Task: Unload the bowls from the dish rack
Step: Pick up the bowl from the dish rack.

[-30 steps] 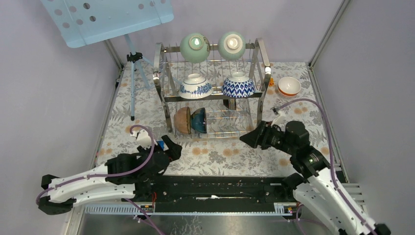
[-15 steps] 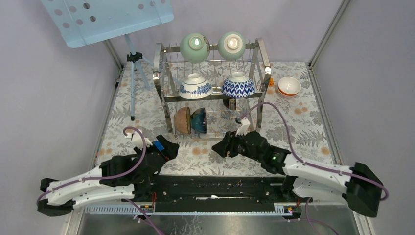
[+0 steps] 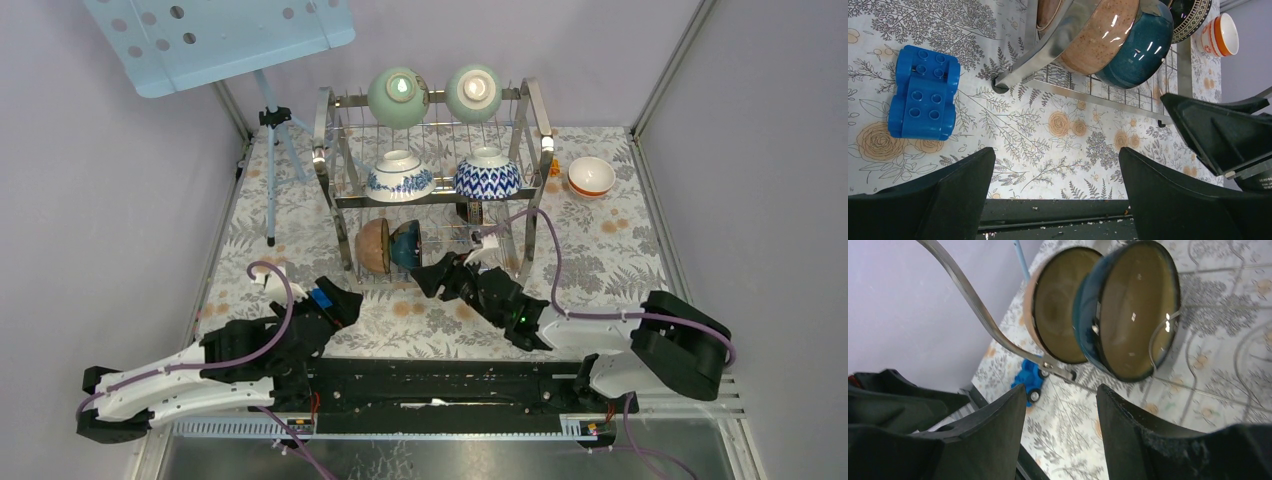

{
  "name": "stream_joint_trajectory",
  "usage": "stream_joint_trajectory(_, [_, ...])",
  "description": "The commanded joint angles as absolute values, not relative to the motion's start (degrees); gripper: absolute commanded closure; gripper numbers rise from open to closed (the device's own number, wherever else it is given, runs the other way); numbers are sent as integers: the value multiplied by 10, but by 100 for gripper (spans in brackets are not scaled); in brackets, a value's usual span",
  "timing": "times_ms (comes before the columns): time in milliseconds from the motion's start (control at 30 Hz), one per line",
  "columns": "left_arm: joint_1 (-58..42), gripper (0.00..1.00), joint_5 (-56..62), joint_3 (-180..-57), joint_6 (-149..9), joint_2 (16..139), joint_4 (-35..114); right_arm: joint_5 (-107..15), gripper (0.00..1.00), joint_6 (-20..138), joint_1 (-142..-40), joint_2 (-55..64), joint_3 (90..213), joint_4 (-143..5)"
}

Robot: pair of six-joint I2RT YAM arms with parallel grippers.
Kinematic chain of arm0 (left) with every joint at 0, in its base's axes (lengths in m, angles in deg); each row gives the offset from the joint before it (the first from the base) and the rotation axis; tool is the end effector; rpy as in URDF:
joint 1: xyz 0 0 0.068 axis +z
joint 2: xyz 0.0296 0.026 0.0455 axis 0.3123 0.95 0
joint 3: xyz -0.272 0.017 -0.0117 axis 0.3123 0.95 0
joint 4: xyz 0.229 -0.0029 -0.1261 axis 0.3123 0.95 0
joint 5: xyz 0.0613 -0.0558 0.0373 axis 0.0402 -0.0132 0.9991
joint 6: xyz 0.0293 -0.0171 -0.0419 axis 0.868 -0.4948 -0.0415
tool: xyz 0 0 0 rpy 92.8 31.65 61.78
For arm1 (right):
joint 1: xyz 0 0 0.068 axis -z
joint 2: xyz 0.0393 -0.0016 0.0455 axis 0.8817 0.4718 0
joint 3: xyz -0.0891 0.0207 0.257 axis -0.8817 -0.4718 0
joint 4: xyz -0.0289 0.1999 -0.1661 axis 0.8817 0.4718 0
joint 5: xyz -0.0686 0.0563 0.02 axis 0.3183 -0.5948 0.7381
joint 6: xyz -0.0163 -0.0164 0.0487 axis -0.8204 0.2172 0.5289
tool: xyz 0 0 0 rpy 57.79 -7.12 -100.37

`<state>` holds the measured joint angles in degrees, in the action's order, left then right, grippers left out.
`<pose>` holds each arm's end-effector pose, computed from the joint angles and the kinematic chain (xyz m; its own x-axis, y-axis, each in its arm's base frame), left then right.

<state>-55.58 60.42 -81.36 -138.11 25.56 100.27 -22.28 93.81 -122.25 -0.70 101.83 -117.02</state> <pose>0.0456 -0.0604 0.2554 -0.5161 -0.5364 -0.6678 -0.1101 0.8147 -0.5694 0.1409 0.2281 0.2150 -0.4839 0.4441 -0.7540 -0.5044 0.5626 0.6551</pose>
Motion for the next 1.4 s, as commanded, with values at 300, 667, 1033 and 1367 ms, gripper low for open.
stream_joint_trajectory(300, [-556, 1, 614, -807, -1375, 248, 997, -274, 40, 965, -1143, 65, 1076, -1266])
stream_joint_trajectory(667, [-555, 1, 615, -803, -1380, 266, 997, -467, 41, 878, -1076, 106, 1047, -1353])
stream_joint_trajectory(1033, [-555, 1, 612, -803, -1385, 283, 998, -548, 43, 813, -1062, 178, 1052, -1421])
stream_joint_trajectory(1367, [-555, 1, 612, -794, -1395, 304, 1000, -609, 49, 802, -1049, 253, 1054, -1526])
